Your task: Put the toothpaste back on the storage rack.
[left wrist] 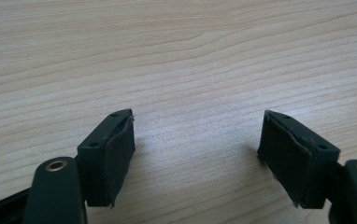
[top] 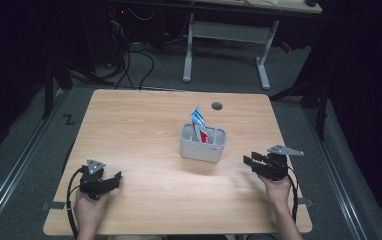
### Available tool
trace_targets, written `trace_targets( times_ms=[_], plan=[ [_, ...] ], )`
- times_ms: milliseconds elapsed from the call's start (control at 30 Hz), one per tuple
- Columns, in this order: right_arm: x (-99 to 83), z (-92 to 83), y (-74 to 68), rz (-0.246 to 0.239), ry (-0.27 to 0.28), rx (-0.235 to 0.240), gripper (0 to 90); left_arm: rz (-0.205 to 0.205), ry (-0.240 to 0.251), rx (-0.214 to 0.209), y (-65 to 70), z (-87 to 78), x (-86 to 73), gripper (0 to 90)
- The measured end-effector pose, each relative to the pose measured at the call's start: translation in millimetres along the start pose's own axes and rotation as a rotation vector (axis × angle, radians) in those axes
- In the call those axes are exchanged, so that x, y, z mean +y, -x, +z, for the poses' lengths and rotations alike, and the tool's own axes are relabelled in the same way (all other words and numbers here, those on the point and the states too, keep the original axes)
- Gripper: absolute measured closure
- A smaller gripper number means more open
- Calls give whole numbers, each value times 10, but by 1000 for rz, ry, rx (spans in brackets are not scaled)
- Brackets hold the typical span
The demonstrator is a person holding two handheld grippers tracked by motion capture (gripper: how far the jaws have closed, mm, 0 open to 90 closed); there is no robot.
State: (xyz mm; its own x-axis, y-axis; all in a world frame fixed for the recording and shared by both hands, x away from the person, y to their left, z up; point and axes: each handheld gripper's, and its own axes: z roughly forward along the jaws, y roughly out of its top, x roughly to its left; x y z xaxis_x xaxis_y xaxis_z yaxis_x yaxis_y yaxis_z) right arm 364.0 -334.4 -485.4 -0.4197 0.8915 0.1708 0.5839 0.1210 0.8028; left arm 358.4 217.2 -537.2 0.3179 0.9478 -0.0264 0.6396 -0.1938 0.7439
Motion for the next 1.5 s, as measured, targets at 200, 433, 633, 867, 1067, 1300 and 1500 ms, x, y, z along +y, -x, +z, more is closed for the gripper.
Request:
trace_targets(
  times_ms=[200, 433, 633, 867, 1067, 1300, 1500],
  plan=[
    [-39, 97, -9, -1, -23, -9, 529, 12, -5, 5, 12, 2, 3, 268],
    [-64, 195, -30, -28, -48, -13, 535, 12, -5, 5, 12, 2, 2, 267],
    [-84, 270, -31, -43, -65, -40, 536, 10, -3, 4, 11, 2, 0, 268],
    [-108, 339, -10, -48, -87, -59, 530, 10, -3, 4, 12, 3, 0, 268],
    [-129, 395, -9, -49, -106, -76, 522, 10, -2, 4, 11, 2, 0, 268],
    [-156, 486, 27, -30, -119, -91, 509, 7, -2, 2, 8, 1, 0, 268],
    [-171, 519, 47, -20, -112, -109, 467, 8, -1, 3, 10, 1, 0, 267]
  ],
)
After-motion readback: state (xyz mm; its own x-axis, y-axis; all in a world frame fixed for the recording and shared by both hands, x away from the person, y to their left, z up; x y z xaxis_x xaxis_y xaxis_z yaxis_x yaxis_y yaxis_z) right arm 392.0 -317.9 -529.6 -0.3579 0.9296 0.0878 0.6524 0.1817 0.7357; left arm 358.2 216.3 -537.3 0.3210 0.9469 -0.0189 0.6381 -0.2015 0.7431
